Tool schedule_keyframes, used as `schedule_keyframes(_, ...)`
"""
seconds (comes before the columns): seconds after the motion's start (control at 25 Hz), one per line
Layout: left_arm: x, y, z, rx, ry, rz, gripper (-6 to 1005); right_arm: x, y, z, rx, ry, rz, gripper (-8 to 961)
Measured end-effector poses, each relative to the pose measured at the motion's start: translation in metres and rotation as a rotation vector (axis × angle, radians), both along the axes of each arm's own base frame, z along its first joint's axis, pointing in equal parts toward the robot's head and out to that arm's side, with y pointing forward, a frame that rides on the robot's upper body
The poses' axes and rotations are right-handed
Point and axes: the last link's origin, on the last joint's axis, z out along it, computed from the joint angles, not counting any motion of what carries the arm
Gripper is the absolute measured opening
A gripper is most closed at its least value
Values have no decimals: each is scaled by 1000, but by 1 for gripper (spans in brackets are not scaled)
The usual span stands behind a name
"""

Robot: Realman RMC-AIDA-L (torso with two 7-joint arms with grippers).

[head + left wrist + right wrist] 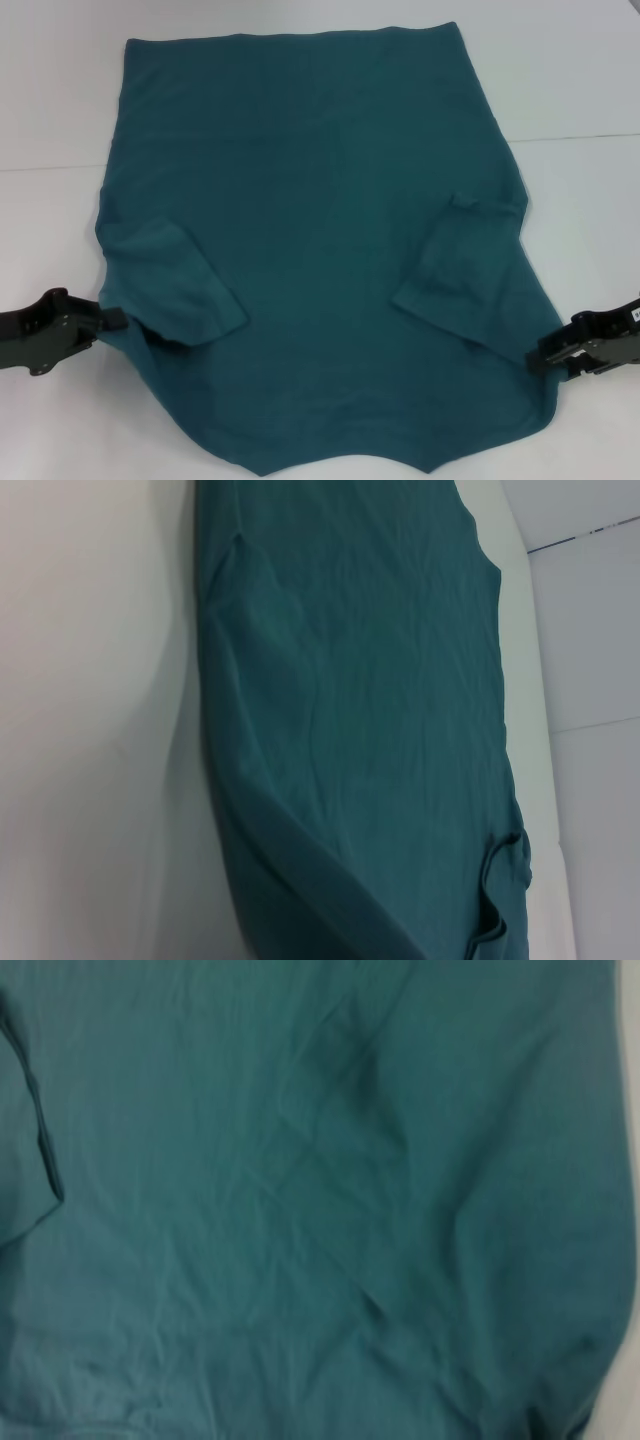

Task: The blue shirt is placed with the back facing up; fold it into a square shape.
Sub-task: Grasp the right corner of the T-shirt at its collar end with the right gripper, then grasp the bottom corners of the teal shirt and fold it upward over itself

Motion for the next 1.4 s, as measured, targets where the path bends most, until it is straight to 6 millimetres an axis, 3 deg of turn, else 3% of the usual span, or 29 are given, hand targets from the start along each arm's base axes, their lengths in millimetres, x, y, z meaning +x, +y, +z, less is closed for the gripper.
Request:
schedule_keyframes(0.32,-1,-1,0,-2,1,1,18,2,-2,1,-18,-23,2,467)
schedule_keyframes(0.72,-1,-2,-2,-7,2,3,17,3,-2,1,-18,-24,-5,35)
schedule_keyframes(0.96,-1,-3,-2,-11,-1,1,17,4,-3,6,-22,-32,-7,31)
schedule_keyframes(1.4,4,-14,9,-121,68,-93,18,-5,-1,37,-54,-59,29,32)
